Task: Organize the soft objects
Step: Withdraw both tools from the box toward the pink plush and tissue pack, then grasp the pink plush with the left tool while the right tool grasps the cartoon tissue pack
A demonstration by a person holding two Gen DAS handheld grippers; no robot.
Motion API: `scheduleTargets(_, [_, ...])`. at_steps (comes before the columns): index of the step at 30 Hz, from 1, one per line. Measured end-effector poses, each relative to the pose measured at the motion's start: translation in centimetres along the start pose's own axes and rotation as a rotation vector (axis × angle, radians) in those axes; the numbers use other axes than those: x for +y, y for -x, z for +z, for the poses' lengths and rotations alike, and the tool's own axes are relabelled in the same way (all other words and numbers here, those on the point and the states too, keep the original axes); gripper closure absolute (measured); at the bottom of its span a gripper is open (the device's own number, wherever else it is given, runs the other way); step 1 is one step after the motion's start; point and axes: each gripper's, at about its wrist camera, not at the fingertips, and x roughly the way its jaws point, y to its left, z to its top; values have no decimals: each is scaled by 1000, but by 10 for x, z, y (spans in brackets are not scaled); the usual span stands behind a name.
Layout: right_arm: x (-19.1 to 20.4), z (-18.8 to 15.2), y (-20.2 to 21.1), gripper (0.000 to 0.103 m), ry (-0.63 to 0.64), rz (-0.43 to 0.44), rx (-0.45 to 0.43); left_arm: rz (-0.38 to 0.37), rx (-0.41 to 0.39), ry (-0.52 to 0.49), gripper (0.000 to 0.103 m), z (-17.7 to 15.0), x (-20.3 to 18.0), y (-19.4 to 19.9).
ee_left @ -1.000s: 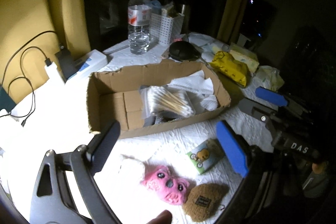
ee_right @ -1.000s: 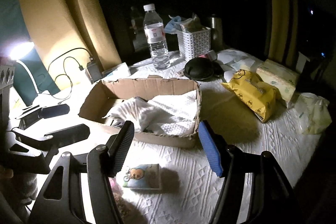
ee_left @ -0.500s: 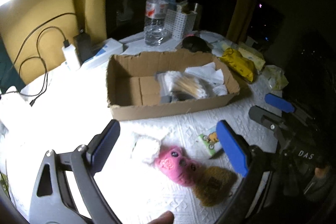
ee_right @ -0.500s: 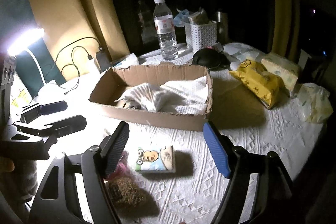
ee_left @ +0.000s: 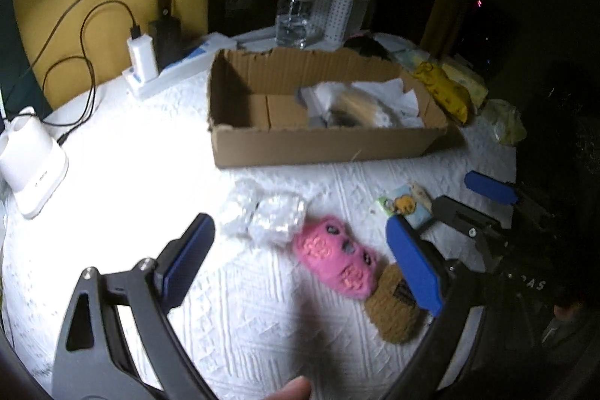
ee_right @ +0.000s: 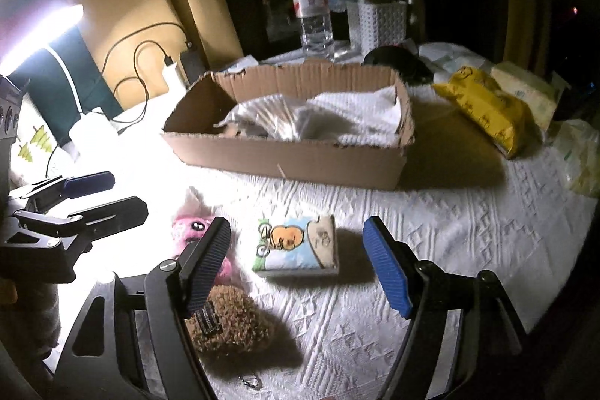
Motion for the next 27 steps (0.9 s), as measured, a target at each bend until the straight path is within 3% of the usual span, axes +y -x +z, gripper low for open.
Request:
scheduleTargets(14, [2, -20, -37, 27, 6, 10, 73, 23, 86, -8, 9, -22, -4, -26])
scheduleTargets(27, [-11, -23, -53, 30, 3, 23, 102, 5, 141, -16, 9, -21, -15, -49])
